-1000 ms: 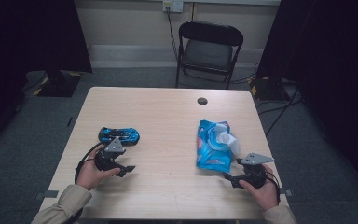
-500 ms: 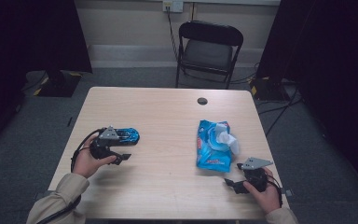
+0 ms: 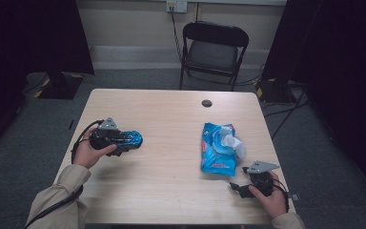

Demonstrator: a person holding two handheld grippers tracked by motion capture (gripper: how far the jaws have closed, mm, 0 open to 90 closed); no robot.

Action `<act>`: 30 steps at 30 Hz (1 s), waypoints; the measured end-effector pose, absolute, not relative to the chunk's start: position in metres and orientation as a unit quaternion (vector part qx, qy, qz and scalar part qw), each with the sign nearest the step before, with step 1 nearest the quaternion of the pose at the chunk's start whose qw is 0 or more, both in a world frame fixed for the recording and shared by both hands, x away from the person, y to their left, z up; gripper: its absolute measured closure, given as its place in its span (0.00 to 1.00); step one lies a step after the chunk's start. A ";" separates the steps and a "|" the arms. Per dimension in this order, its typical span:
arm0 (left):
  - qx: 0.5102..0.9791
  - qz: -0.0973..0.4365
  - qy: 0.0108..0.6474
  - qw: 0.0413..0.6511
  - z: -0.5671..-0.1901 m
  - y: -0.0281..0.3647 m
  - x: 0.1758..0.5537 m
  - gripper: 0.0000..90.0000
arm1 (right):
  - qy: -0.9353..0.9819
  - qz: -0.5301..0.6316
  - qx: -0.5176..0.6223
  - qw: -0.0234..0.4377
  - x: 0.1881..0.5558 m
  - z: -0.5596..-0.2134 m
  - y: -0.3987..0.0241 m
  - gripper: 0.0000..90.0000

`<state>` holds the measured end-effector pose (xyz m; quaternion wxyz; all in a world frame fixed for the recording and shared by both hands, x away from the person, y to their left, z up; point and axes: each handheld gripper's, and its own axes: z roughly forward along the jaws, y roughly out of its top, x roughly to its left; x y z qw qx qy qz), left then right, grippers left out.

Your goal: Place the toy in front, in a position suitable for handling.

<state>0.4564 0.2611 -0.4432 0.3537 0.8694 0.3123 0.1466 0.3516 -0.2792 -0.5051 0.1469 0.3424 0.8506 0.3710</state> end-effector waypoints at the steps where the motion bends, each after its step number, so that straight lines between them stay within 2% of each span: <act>1: 0.869 0.147 0.312 0.354 -0.443 0.261 0.456 0.18 | 0.851 0.371 0.342 0.147 0.352 -0.505 -0.279 0.16; 16: 0.875 0.154 0.326 0.324 -0.468 0.267 0.487 0.18 | 0.851 0.371 0.341 0.146 0.352 -0.505 -0.280 0.16; 21: 0.884 0.155 0.306 0.316 -0.474 0.265 0.492 0.18 | 0.851 0.371 0.341 0.146 0.352 -0.505 -0.280 0.16; 30: 0.889 0.121 0.294 0.329 -0.479 0.259 0.503 0.16 | 0.851 0.371 0.341 0.146 0.352 -0.505 -0.280 0.16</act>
